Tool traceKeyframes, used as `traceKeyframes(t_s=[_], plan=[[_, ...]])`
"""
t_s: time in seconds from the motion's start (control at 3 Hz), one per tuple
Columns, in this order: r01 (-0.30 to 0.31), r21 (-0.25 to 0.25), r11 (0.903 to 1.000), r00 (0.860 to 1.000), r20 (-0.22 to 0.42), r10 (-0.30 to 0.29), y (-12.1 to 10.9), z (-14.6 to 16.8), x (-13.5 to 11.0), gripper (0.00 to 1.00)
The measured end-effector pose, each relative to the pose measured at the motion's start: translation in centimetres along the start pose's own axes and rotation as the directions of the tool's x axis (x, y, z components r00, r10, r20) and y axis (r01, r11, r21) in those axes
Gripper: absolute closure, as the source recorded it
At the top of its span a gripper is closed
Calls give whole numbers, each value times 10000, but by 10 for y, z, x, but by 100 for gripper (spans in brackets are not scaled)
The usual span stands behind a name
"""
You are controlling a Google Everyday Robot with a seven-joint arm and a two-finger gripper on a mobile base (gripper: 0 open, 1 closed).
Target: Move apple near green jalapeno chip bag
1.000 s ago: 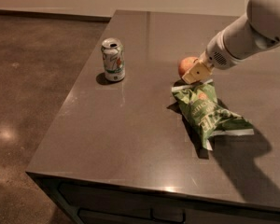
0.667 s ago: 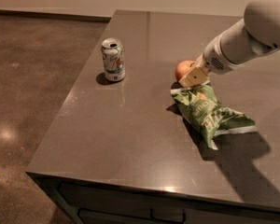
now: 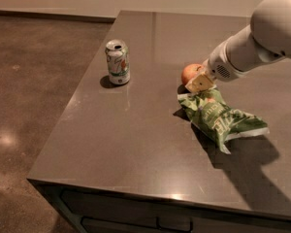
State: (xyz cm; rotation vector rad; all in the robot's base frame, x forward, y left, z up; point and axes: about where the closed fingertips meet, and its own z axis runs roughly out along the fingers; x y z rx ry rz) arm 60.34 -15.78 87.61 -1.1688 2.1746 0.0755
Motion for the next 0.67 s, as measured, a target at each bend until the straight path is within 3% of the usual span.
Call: traceKeyframes(t_s=[0.33, 0.67], plan=[[19, -5, 10000, 10000, -2, -19, 1, 0, -1, 0], [20, -6, 10000, 10000, -2, -20, 1, 0, -1, 0]])
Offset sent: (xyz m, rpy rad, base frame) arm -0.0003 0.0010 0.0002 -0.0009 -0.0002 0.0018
